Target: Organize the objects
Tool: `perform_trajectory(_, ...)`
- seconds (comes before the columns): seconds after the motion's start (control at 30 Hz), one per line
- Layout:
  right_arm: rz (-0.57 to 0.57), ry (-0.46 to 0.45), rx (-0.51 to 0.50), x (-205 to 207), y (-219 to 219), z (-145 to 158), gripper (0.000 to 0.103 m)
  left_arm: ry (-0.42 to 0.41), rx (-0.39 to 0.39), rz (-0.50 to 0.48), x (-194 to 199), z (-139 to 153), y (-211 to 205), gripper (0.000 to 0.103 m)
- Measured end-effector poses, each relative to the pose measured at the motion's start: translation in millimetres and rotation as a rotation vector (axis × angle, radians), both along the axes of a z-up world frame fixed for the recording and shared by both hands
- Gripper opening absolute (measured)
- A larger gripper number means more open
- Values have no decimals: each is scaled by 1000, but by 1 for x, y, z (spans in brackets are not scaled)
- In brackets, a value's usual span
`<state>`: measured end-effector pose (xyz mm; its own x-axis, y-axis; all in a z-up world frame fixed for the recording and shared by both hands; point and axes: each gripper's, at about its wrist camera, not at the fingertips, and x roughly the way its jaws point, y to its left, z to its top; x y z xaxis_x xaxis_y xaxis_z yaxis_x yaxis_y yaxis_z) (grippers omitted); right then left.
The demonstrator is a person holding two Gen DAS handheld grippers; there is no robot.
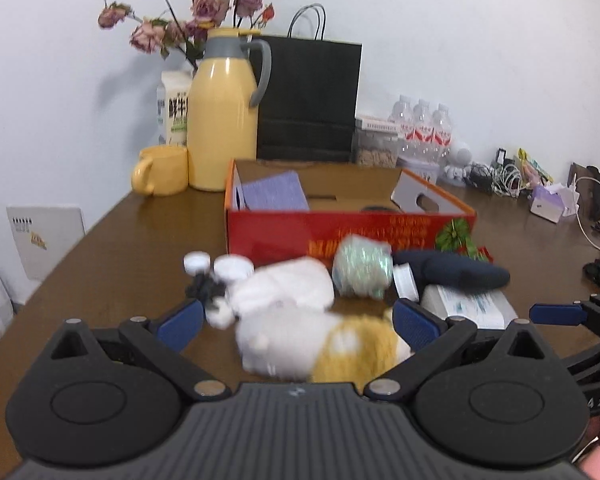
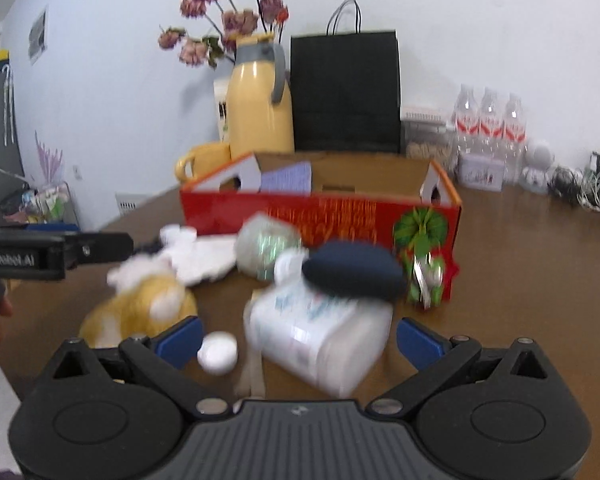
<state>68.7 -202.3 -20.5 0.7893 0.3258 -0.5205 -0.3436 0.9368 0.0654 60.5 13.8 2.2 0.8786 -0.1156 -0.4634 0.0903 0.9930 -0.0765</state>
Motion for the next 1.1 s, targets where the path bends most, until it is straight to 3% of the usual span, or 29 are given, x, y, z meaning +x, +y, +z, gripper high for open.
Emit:
perform_trajectory(0.17, -25, 16, -35, -17, 3, -17, 102, 37, 3, -3, -9, -14, -1, 103)
perform_trajectory(0.27, -25, 9, -49, -24, 4, -20, 94, 57, -8, -3, -10, -20, -1, 103)
perform_trajectory(0.37, -11, 10, -60, -26, 6, -21, 79, 73, -9, 4, -10, -24, 0, 103)
perform_trajectory(0.43, 3, 16, -65, -28, 9, -23, 60, 80, -9, 4, -10, -25, 0, 103)
perform_trajectory(0.5, 19, 25, -63, -29, 10, -24, 50, 84, -12, 4, -10, -26, 0, 103)
perform_trajectory(0.67, 48, 40, -70, -30, 14, -29, 40, 88, -14, 3, -9, -27, -1, 103)
perform_trajectory(0.7, 52, 39, -65, -30, 13, -29, 30, 89, -14, 3, -9, -27, -1, 103)
perform_trajectory(0.73, 54, 38, -60, -29, 12, -29, 27, 90, -13, 1, -8, -28, -2, 103)
perform_trajectory(1.1, 26, 11, -28, -29, 5, -25, 27, 123, 4, -19, 2, -32, -11, 103)
